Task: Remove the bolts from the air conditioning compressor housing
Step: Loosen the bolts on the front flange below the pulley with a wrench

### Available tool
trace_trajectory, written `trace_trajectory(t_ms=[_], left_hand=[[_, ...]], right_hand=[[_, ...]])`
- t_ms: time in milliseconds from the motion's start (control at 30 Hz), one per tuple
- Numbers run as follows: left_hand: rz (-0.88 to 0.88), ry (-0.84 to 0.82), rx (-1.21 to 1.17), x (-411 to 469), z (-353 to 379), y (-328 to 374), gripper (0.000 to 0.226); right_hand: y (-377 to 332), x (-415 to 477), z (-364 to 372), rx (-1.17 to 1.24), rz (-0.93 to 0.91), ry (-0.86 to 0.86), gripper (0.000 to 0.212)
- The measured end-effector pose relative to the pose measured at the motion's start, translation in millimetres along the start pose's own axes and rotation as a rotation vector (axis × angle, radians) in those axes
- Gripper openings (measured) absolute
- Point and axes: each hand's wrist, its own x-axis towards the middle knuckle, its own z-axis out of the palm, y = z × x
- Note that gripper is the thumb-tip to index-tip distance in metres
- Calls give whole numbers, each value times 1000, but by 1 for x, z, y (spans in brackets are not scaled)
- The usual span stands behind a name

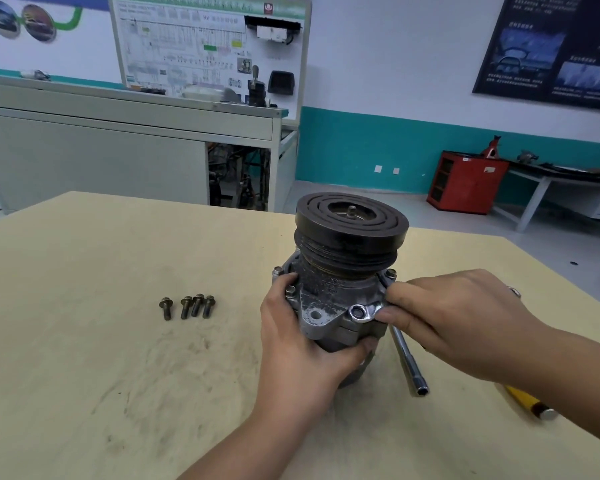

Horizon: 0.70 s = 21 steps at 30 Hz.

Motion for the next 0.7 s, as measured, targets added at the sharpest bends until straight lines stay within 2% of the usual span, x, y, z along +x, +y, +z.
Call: trace_trajectory(t_ms=[100, 200, 333, 433, 500, 567, 700], left_hand=[[-4, -3, -4, 0, 0, -1, 97], [0, -1, 3, -1, 0, 0, 98], [4, -6, 10, -2, -2, 0, 100], [13, 0, 13, -2, -3, 0, 103], [16, 0, 18, -2, -4, 0, 104], [35, 3, 28, -3, -6, -1, 105], [67, 13, 45, -3, -7, -4, 104]], right_hand=[[-4, -5, -6, 80, 145, -103, 54], [-6, -16, -11, 271, 335, -200, 45], [6, -27, -13, 492, 632, -111, 45], [23, -34, 3, 615, 926, -307, 25], [28, -40, 18, 716, 1056, -421, 18], [28, -44, 34, 707, 1100, -463, 16], [22, -46, 66, 406, 1035, -552, 19]])
